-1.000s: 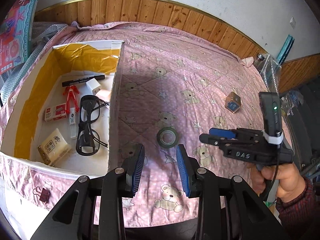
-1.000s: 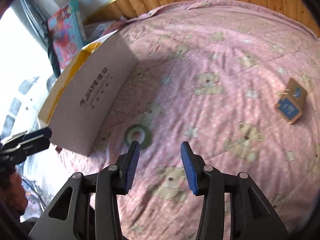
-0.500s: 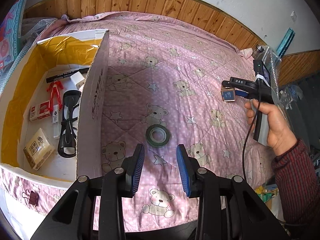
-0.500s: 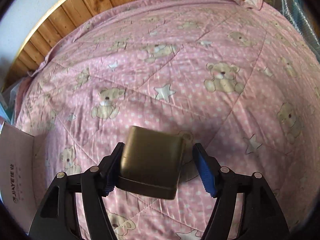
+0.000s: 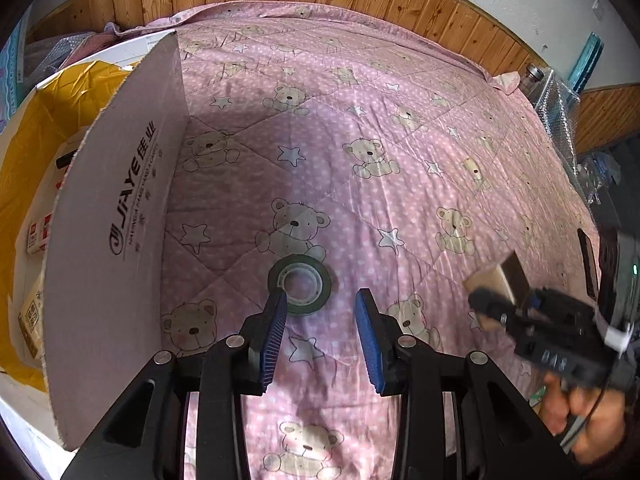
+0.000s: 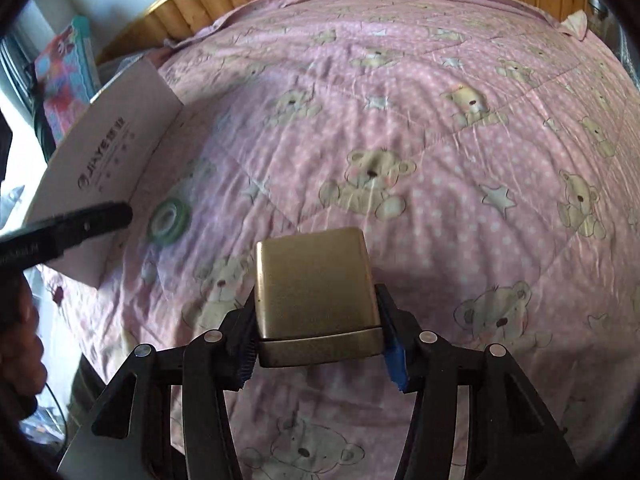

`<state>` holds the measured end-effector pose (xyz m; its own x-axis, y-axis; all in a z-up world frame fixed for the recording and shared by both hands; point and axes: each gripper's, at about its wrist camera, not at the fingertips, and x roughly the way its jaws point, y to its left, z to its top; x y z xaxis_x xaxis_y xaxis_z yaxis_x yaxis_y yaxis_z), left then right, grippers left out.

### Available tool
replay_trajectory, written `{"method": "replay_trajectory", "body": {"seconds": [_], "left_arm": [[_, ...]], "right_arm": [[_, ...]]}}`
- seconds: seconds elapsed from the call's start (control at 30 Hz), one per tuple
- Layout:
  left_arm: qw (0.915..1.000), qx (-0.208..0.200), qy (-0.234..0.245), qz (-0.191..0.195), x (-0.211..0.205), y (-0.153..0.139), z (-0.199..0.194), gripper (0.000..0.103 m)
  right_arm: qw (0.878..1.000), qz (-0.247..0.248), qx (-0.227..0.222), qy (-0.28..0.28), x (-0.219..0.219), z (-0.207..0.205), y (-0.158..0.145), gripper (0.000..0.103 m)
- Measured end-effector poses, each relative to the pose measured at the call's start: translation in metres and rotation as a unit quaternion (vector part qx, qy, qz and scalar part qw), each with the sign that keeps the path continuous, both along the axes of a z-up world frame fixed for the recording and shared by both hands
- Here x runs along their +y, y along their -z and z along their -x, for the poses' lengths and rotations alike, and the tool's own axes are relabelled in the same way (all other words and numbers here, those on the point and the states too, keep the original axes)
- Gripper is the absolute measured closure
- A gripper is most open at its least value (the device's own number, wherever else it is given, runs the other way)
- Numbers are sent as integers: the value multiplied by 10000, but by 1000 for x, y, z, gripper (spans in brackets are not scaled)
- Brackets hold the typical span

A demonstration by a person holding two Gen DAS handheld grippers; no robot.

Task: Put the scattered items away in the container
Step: 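Grasp the green tape roll with the left gripper, then carry the tape roll in the left gripper while the right carries the gold tin to the box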

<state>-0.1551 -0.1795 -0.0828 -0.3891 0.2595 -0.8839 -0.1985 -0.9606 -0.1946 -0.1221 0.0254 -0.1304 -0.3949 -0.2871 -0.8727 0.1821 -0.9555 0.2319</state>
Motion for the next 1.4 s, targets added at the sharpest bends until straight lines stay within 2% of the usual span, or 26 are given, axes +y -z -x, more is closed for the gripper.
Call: {"method": "replay_trajectory", "body": {"seconds": [0.07,0.13,0.23,0.3,0.33,0.4,0.5,0.63,0.7,0.8,1.0,1.2,1.4], "left_arm": [[9999,-41,-86,105,4,10,6,56],[10000,-75,4,16,7,20,10,48],[9990,-250,-149,338,6,43,17,47],[9987,-412,-241,192,0,55,16,48],[9993,-262,-254,119,-3,53,12,48],[9991,-305,-276,85,-8,53,10,51],[9991,-233,-353,-30,-16,44,5,50],[9995,-77,-266,163,-5,41,15,47],[9994,-69,-197,268,4,47,20,51],[9976,8,-61,695,14,49,17,54],[9983,-24,5,579,16,40,4,54],[9980,-28,-18,631,15,51,9,54],[9977,94,101,666,12,42,-1,54]], "right_arm": [[9999,-53,80,110,2,-4,1,46],[9998,3,75,159,6,-6,-1,46],[9998,2,115,155,6,-5,-3,46],[9998,83,95,145,8,-4,-3,46],[9997,103,114,164,9,-5,-3,46],[9997,135,166,140,8,-8,-8,46],[9993,53,348,131,6,-11,-17,46],[9983,-62,576,117,5,-14,-25,46],[9985,-10,547,62,5,-15,-25,51],[9985,-32,550,-19,4,-18,-27,51],[9983,-18,588,-18,3,-22,-25,50],[9984,97,552,51,8,-25,-23,51],[9982,95,585,53,7,-33,-31,52]]}}
